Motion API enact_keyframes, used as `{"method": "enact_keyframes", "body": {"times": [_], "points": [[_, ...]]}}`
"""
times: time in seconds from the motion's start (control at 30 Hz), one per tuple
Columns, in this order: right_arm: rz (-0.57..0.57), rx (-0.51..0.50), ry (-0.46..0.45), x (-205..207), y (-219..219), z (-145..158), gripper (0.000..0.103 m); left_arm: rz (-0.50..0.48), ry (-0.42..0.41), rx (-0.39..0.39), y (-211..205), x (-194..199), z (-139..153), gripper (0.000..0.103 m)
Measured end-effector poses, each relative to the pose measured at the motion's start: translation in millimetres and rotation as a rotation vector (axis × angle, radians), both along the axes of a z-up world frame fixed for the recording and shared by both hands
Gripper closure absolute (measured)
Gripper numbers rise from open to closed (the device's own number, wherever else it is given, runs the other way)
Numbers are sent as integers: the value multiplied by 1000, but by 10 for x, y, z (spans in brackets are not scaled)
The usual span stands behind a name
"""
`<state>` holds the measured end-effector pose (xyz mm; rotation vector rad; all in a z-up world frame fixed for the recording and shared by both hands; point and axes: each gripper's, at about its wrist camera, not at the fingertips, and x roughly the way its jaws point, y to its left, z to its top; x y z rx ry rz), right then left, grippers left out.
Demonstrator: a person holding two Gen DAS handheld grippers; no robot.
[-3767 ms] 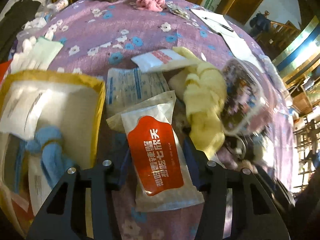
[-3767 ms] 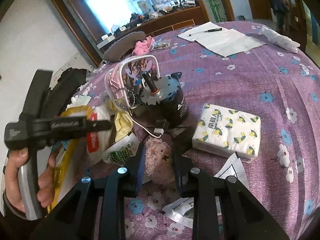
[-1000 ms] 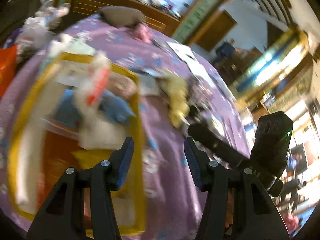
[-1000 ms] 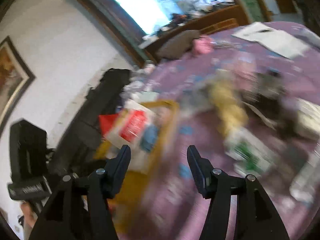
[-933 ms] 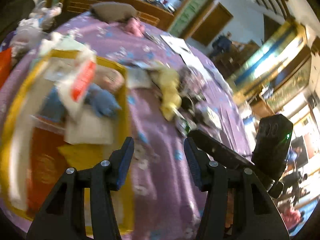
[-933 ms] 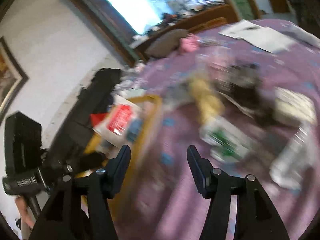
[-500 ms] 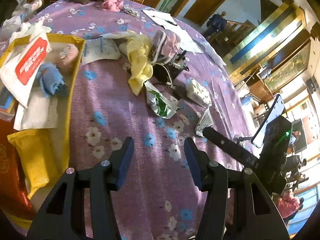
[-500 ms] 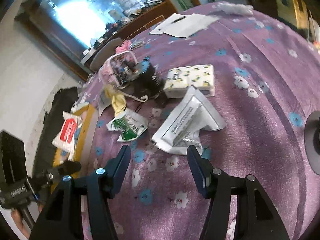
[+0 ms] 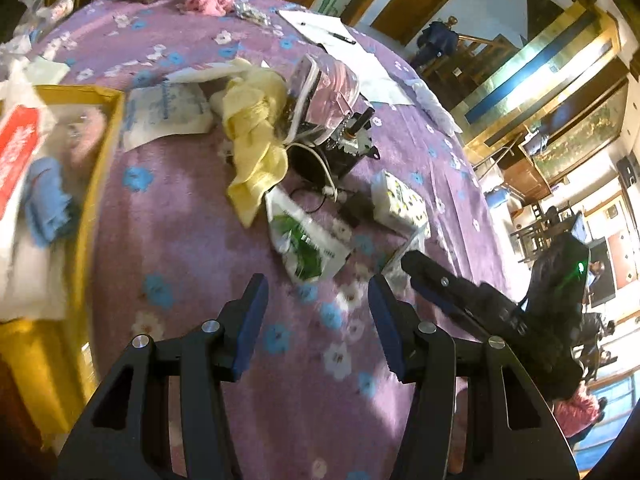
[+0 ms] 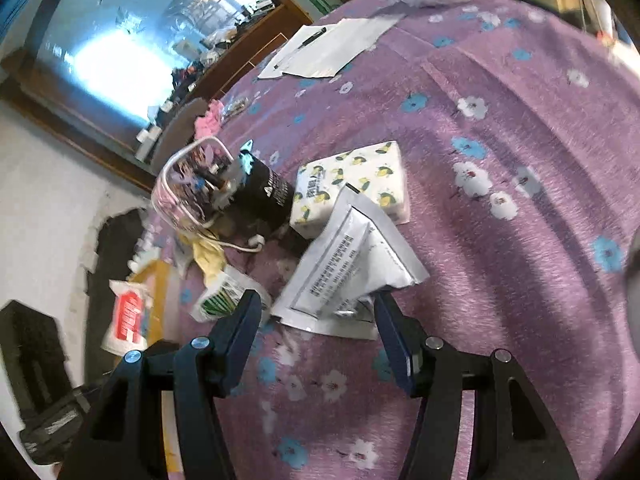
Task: Organize soft objects
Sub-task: 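Grasp the green-printed clear packet with the left gripper while the right grasps the white sachet, then release the clear packet and white sachet into the tray with both grippers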
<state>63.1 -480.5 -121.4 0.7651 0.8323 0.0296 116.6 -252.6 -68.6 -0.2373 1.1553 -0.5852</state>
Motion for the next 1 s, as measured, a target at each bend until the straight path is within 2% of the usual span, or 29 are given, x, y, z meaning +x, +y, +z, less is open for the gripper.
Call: {"method": "enact_keyframes", "body": {"times": [0.13, 0.27, 0.3, 0.33, 0.4, 0.47, 0.5, 0.53, 0.8, 1.0], "points": [[-3, 19, 26, 113, -22, -67, 39, 13, 29, 31, -194, 207, -161, 51], [-21, -3, -6, 111, -14, -64, 40, 64, 31, 60, -273, 341, -326, 52], [-25, -10, -7, 110, -5, -62, 41, 77, 11, 73, -270, 343, -332, 56], [-25, -20, -6, 111, 13, -58, 42, 86, -2, 102, -266, 337, -333, 71], [-35, -67, 5, 109, 38, -53, 55, 74, -21, 113, -246, 318, -323, 75], [-38, -75, 7, 82, 28, -64, 60, 64, -15, 114, -201, 269, -331, 76], [-40, -83, 13, 72, 24, -65, 72, 56, -22, 118, -178, 231, -325, 77], [-40, -91, 16, 65, 15, -76, 73, 51, -30, 119, -152, 184, -320, 77], [-20, -91, -12, -10, 32, -59, 81, 22, 3, -30, 57, -58, -236, 79], [68, -100, -89, -197, 272, 83, 81, 19, 5, -76, 231, -205, -151, 79]]}}
